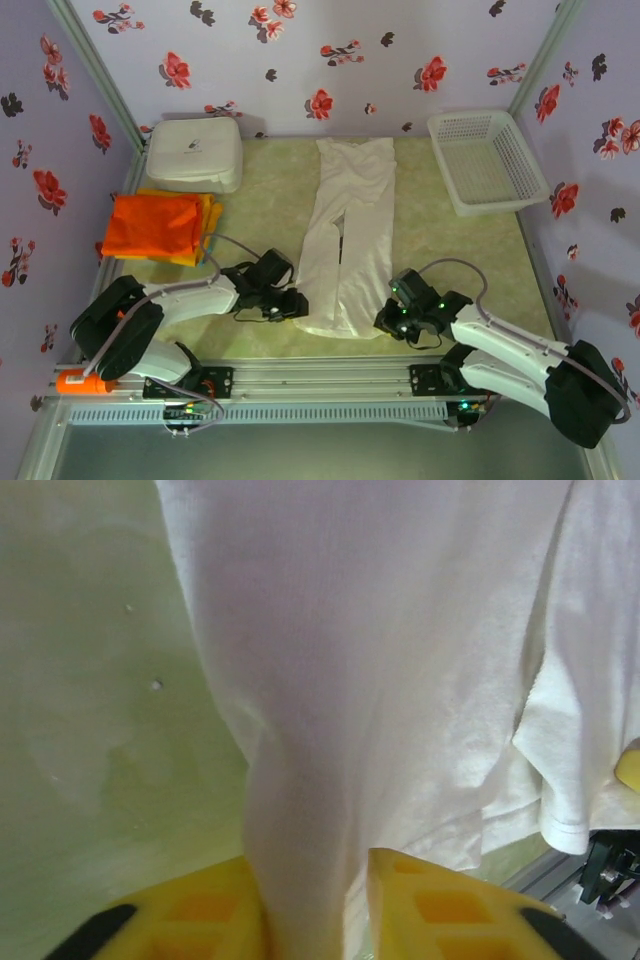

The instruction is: Fold and stack the t-shirts

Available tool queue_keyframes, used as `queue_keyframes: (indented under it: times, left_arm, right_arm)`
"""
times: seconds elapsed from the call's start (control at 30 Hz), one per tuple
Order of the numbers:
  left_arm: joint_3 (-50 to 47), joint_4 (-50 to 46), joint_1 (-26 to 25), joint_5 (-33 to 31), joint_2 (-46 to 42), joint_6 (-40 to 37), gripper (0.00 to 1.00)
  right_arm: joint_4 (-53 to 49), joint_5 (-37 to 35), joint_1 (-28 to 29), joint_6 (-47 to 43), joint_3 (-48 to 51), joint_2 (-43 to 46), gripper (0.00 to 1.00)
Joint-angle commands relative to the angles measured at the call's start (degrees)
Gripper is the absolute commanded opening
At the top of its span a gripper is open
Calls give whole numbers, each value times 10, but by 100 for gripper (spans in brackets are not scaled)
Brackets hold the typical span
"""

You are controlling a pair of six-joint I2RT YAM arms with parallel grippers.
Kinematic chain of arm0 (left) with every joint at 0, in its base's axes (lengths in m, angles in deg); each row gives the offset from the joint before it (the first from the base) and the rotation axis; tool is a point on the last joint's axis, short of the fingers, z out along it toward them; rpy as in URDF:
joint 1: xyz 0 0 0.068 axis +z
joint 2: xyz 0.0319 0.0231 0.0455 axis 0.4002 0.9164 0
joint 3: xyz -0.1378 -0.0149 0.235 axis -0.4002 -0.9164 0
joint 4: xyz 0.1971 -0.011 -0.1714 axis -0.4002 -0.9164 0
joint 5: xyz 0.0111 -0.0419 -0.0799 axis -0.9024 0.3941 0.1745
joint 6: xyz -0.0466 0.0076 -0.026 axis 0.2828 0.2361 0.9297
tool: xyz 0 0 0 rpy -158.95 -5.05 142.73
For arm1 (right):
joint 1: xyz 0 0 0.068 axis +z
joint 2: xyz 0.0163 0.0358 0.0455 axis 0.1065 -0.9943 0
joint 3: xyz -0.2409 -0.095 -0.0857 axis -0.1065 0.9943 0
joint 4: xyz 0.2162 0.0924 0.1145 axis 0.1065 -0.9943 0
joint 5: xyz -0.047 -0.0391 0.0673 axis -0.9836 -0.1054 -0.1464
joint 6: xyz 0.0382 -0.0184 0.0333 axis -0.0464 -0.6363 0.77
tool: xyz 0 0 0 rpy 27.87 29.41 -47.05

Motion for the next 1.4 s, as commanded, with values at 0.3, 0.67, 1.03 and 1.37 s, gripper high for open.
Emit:
queue_keyframes:
  times: [0.3,0.67,1.03,1.37]
  left_arm:
    - [25,-4,-83,-27,-42,87,1]
    - [179,-78,-13,-44,-5,-37,0]
    - [296,-96,80,-18,72,-137,0]
    - [377,-89,122,-6,145,-176,0]
  right_arm:
    - [-196,-67,6,31,-56,151,0]
    - [-199,-114,-53,-44,-176,76,0]
    - [-132,-58,-188,-172,-300,-76,0]
    - [-74,-16,-247,-246,-389,-217,0]
